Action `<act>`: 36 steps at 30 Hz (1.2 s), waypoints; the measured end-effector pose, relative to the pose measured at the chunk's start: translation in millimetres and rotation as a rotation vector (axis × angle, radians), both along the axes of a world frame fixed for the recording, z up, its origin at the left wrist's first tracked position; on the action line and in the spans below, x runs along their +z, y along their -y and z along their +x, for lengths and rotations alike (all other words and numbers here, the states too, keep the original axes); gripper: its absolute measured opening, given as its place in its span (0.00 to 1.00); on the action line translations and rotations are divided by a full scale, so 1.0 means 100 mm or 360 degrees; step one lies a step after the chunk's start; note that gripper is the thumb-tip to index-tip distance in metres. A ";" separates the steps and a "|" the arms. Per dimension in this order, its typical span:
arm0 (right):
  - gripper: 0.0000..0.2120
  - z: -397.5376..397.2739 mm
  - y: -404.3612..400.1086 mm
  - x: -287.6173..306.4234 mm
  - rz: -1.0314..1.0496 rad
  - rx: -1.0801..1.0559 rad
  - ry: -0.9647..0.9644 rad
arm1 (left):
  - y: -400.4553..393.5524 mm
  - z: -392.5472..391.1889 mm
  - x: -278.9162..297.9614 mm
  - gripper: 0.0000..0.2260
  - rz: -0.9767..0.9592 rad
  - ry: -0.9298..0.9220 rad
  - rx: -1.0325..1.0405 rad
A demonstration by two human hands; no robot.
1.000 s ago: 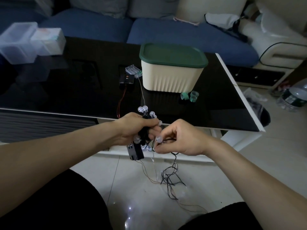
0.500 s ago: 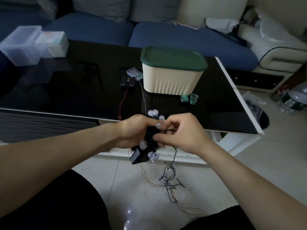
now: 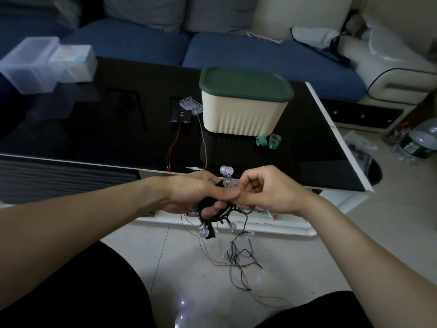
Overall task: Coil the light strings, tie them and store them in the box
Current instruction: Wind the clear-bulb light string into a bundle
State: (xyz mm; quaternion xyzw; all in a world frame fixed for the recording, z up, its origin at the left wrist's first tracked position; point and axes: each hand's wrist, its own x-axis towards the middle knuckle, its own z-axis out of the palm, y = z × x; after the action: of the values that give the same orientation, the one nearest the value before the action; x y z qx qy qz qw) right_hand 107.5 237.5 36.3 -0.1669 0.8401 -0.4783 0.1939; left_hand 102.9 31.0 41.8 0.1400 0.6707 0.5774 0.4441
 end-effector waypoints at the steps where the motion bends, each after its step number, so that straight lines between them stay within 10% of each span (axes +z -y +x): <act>1: 0.18 0.00 -0.03 0.01 0.0006 0.0019 0.0005 | 0.03 -0.01 0.00 0.17 0.0000 -0.0014 -0.0035; 11: 0.09 -0.01 -0.03 0.00 -0.0038 -0.0177 -0.0138 | 0.09 -0.04 -0.07 0.11 -0.0006 -0.0071 -0.0032; 22: 0.16 -0.02 -0.07 0.07 0.0025 -0.0244 0.0009 | 0.19 -0.17 0.09 0.11 0.0461 0.0283 0.0853; 31: 0.11 0.06 0.06 0.03 -0.0251 -0.0342 0.0802 | 0.16 -0.22 0.11 0.13 0.0631 0.0347 0.1393; 36: 0.07 0.07 0.16 -0.10 0.0218 -0.0352 0.0221 | 0.21 -0.24 0.09 0.16 0.0522 0.0428 0.1563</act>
State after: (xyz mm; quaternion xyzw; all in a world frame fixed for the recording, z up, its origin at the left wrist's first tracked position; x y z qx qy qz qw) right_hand 114.0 222.0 26.1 -0.0262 0.8686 -0.4487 0.2086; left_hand 79.2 10.3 51.2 -0.1980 0.4953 0.8273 0.1759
